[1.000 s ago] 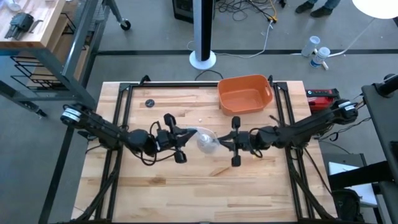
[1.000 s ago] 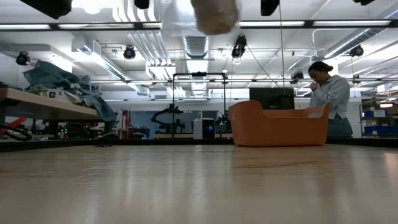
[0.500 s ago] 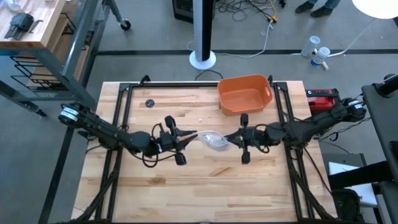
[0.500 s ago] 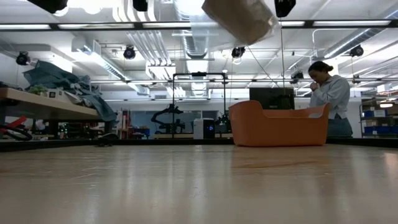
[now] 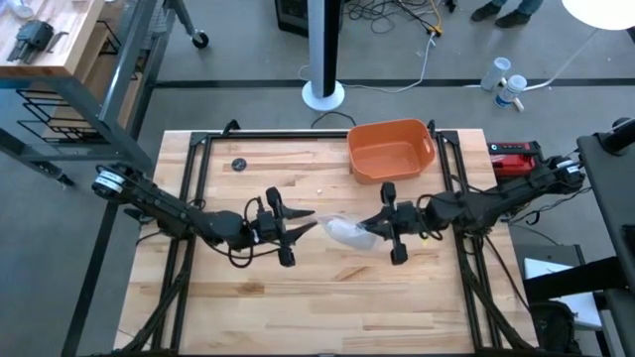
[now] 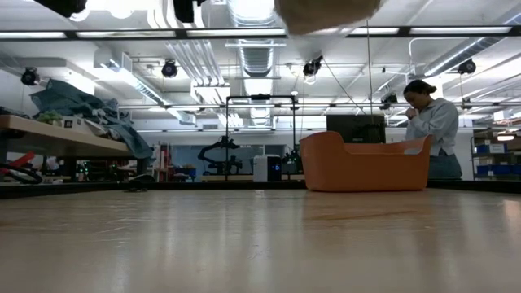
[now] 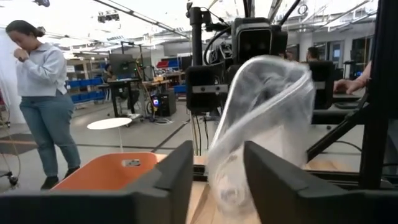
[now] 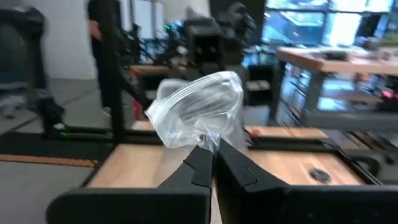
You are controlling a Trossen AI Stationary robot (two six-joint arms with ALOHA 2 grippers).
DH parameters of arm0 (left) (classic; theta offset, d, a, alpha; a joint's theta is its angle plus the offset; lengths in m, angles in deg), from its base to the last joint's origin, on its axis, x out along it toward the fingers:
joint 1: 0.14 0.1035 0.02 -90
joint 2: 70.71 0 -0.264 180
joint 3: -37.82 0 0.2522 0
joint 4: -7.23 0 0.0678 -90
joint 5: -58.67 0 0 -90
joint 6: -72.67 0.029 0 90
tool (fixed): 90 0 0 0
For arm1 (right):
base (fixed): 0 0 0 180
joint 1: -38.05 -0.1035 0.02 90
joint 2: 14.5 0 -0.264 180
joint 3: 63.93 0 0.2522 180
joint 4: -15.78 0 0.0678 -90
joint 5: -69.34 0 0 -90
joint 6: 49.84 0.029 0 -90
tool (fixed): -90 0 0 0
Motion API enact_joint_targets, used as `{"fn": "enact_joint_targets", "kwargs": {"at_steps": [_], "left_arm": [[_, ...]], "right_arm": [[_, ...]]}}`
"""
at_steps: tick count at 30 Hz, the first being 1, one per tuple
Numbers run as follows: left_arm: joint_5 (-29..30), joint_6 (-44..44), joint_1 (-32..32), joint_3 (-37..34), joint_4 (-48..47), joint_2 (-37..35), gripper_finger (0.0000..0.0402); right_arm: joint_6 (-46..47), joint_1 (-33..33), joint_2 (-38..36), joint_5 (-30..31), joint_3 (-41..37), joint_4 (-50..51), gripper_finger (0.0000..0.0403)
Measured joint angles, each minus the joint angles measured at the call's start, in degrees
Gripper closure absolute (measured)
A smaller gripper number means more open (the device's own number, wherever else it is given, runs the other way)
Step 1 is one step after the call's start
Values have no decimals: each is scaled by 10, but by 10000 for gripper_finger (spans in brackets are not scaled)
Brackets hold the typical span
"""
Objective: Roll bandage
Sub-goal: Close the transparent zip bag
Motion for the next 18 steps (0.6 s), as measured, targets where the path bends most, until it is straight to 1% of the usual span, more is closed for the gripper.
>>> {"fn": "enact_joint_targets", "kwargs": {"at_steps": [3,7,10,12,15,16,18], "left_arm": [[-5,2,0,-1,3,0,240],[-48,6,-1,-1,2,0,198],[-55,-13,2,-4,-4,0,178],[-66,-24,4,-5,-5,0,173],[-126,-25,3,-5,0,4,180],[-138,-26,3,-5,0,5,186],[-137,-26,3,-5,2,5,197]], "right_arm": [[-7,0,0,-38,-2,-33,403],[-16,0,-1,-47,-3,-38,403],[-23,0,0,-65,-4,-50,403],[-27,-1,2,-70,-4,-61,403],[-32,0,3,-74,-4,-65,403],[-33,0,3,-74,-4,-68,403],[-36,0,3,-74,-4,-71,403]]}}
